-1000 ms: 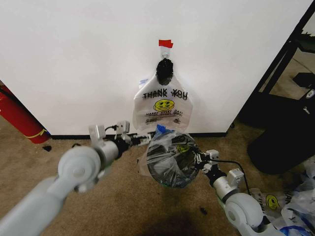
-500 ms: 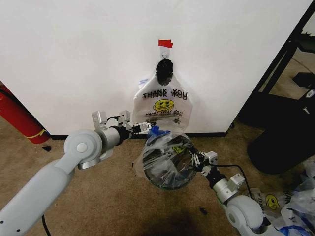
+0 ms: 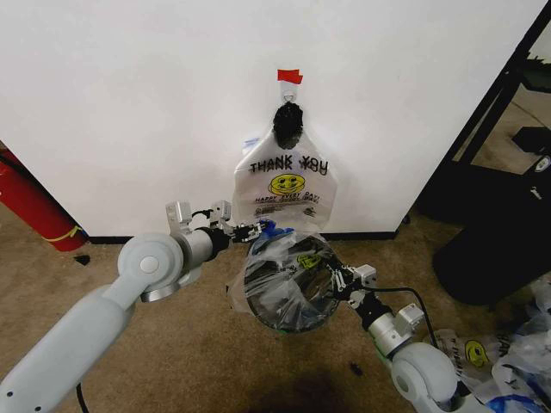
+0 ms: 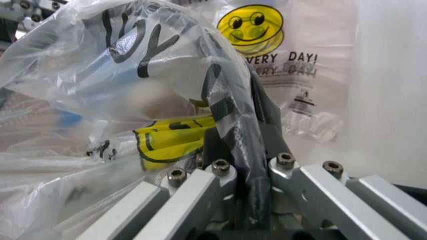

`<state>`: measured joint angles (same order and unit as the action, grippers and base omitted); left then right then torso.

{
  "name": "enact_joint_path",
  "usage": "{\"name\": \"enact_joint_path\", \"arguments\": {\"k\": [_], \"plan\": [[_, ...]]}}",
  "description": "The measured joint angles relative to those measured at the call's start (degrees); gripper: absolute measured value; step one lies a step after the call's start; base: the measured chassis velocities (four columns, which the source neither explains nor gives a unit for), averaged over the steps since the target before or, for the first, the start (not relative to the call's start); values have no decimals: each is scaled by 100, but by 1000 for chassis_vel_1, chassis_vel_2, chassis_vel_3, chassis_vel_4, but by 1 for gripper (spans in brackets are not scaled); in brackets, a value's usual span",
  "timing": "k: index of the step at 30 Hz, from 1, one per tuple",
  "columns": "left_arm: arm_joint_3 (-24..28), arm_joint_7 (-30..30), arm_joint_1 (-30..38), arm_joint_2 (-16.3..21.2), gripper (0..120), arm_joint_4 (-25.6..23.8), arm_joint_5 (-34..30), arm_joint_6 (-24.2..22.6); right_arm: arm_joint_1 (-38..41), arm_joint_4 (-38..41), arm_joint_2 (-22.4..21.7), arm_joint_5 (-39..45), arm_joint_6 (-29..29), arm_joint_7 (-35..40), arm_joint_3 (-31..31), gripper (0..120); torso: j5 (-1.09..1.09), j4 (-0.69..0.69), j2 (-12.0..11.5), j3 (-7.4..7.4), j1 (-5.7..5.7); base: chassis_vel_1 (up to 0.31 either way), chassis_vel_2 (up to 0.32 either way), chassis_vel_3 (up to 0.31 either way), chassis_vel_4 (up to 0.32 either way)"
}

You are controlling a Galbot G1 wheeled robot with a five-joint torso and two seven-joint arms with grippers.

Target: Pick up the garbage bag from the wall and place it over the trash bin.

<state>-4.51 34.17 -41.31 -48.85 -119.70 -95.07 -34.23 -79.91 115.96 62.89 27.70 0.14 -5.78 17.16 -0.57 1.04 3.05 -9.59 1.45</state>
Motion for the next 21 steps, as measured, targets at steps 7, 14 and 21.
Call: {"name": "enact_joint_path", "arguments": {"k": [7,14,21], "plan": [[81,10,79,-23,3,-29,138,52,44,47,12,5,-39,31,-76,0,0,0,0,0,0,0,0,0,0],[113,-32,123,28,0,-11,160,66,58,63,-22,39,-61,96,-70,0,0,0,0,0,0,0,0,0,0],[443,-108,467,31,0,253,337,74,31,126,-69,-16,56,-59,-109,0,0,0,0,0,0,0,0,0,0]]}}
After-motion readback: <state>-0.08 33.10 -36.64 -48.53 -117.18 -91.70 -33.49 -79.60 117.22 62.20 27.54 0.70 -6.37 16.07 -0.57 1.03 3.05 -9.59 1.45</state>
